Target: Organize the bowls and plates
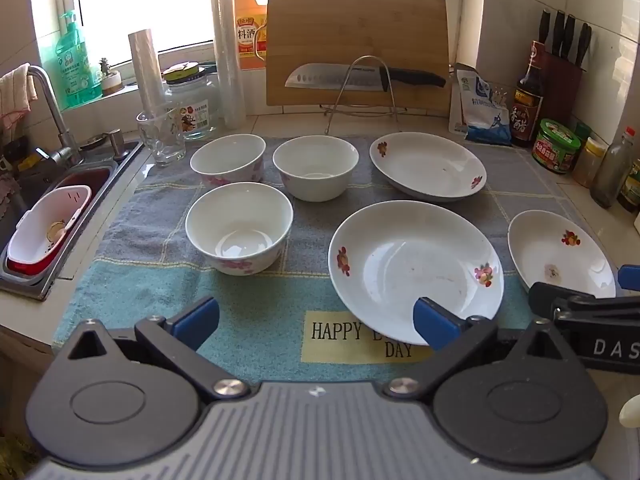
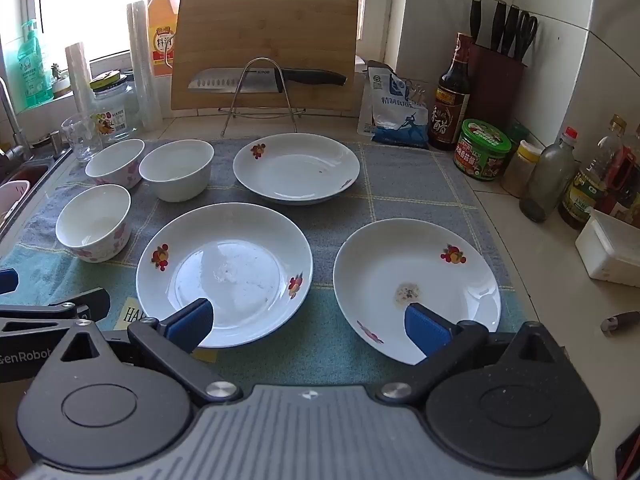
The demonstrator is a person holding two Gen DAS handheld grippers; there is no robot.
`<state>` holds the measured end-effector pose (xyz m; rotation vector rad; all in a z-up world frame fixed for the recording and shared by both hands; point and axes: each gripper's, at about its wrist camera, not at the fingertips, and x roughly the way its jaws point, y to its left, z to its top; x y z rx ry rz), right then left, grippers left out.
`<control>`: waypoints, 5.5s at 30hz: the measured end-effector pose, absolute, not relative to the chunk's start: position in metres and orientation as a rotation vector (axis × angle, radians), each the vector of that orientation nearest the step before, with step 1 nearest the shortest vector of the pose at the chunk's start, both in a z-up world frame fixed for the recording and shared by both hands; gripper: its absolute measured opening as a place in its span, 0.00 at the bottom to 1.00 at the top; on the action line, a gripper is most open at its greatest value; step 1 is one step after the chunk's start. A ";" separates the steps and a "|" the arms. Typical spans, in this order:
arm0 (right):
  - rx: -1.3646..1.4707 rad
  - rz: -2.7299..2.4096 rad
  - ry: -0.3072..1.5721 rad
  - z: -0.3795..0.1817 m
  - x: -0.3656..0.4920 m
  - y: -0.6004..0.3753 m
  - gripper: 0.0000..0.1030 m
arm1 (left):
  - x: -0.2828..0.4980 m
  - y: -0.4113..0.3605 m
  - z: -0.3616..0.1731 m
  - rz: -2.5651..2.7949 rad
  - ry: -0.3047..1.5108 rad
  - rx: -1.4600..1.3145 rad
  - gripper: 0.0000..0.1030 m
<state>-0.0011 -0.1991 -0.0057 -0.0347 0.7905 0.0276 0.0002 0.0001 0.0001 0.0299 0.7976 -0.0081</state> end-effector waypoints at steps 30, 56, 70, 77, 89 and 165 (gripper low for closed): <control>-0.037 0.039 0.784 -0.001 0.002 -0.197 1.00 | 0.003 -0.001 0.007 0.012 0.779 0.035 0.99; -0.039 0.047 0.777 -0.001 0.005 -0.197 1.00 | 0.003 -0.002 0.007 0.026 0.773 0.036 0.99; -0.040 0.058 0.771 -0.002 0.004 -0.200 1.00 | 0.002 -0.004 0.008 0.033 0.774 0.039 0.99; -0.042 0.066 0.774 -0.003 0.006 -0.198 1.00 | 0.003 -0.004 0.007 0.039 0.777 0.043 0.99; -0.043 0.064 0.767 -0.002 0.004 -0.196 1.00 | 0.008 -0.001 0.005 -0.004 0.774 0.045 0.99; -0.072 0.193 0.703 -0.127 0.020 -0.344 1.00 | 0.191 -0.221 -0.065 -0.912 0.927 0.455 0.99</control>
